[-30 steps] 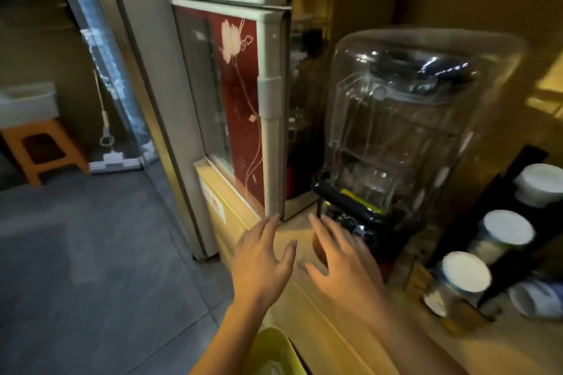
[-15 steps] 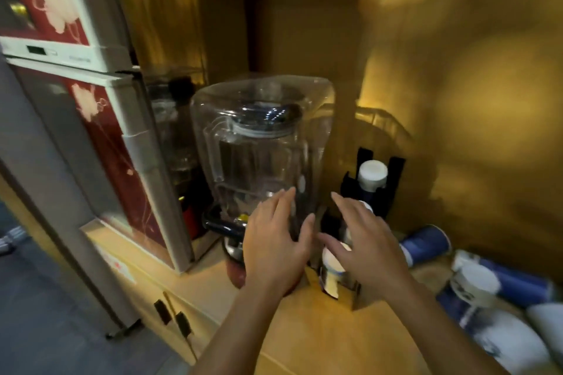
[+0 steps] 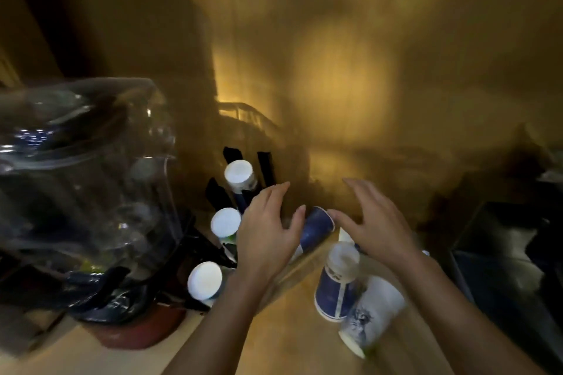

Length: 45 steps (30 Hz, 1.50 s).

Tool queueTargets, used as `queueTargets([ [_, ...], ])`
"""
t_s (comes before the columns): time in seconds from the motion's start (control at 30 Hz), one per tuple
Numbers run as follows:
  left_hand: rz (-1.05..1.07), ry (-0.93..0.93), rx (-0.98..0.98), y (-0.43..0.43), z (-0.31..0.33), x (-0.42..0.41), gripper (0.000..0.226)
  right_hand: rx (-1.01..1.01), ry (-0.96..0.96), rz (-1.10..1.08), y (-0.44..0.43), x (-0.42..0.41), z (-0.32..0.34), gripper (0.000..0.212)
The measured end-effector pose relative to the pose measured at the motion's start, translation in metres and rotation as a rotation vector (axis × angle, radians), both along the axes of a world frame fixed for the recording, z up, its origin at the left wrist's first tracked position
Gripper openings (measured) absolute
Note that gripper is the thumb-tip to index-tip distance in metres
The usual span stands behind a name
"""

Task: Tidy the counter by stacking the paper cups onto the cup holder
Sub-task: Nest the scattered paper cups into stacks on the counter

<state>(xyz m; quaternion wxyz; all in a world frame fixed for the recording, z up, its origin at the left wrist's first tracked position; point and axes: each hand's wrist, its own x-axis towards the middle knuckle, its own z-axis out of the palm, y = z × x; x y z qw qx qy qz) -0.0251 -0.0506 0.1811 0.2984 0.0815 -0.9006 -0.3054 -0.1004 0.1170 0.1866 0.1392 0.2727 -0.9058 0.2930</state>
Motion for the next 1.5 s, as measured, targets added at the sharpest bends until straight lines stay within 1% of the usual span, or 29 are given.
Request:
queueTargets([
  [0.17, -0.026, -0.067, 0.030, 0.025, -0.020, -0.047, 0.048, 0.009, -0.114, -0.029, 0.030, -0.033, -0.009, 0.060],
  [0.33, -0.025, -0.127, 0.067, 0.036, -0.043, -0.070, 0.048, 0.041, -0.216, -0.059, 0.044, -0.052, -0.024, 0.060],
  [0.47, -0.022, -0.144, 0.090, 0.034, -0.057, -0.077, 0.045, 0.063, -0.272, -0.059, 0.049, -0.057, -0.039, 0.060],
  [0.63, -0.060, -0.206, 0.097, 0.033, -0.064, -0.082, 0.043, 0.087, -0.270, -0.112, 0.060, -0.048, -0.064, 0.053],
  [0.73, -0.132, -0.123, 0.023, 0.042, -0.060, -0.071, 0.039, 0.118, -0.335, -0.136, 0.067, -0.039, -0.085, 0.052],
  [0.8, -0.232, -0.025, -0.062, 0.059, -0.059, -0.057, 0.036, 0.158, -0.340, -0.151, 0.073, -0.035, -0.100, 0.050],
  [0.87, -0.352, 0.002, -0.091, 0.078, -0.067, -0.042, 0.034, 0.171, -0.328, -0.220, 0.080, -0.030, -0.113, 0.045],
  [0.9, -0.408, -0.019, -0.093, 0.087, -0.076, -0.035, 0.032, 0.168, -0.326, -0.263, 0.083, -0.027, -0.118, 0.043],
  [0.97, -0.492, -0.125, -0.112, 0.103, -0.097, -0.022, 0.027, 0.191, -0.337, -0.338, 0.094, -0.024, -0.127, 0.042],
  [1.03, -0.518, -0.241, -0.187, 0.114, -0.121, -0.013, 0.031, 0.210, -0.392, -0.410, 0.105, -0.021, -0.134, 0.049],
  [1.13, -0.541, -0.446, -0.344, 0.121, -0.148, -0.005, 0.050, 0.092, -0.514, -0.513, 0.122, -0.016, -0.142, 0.063],
  [1.3, -0.412, -0.633, -0.442, 0.126, -0.179, -0.006, 0.079, 0.167, -0.502, -0.588, 0.139, -0.012, -0.162, 0.080],
  [1.33, -0.386, -0.656, -0.432, 0.128, -0.184, -0.007, 0.082, 0.168, -0.498, -0.592, 0.140, -0.012, -0.167, 0.078],
  [1.4, -0.336, -0.701, -0.386, 0.135, -0.193, -0.010, 0.080, 0.189, -0.505, -0.605, 0.139, -0.014, -0.178, 0.073],
  [1.5, -0.300, -0.720, -0.319, 0.139, -0.203, -0.017, 0.079, 0.256, -0.510, -0.656, 0.137, -0.021, -0.188, 0.069],
])
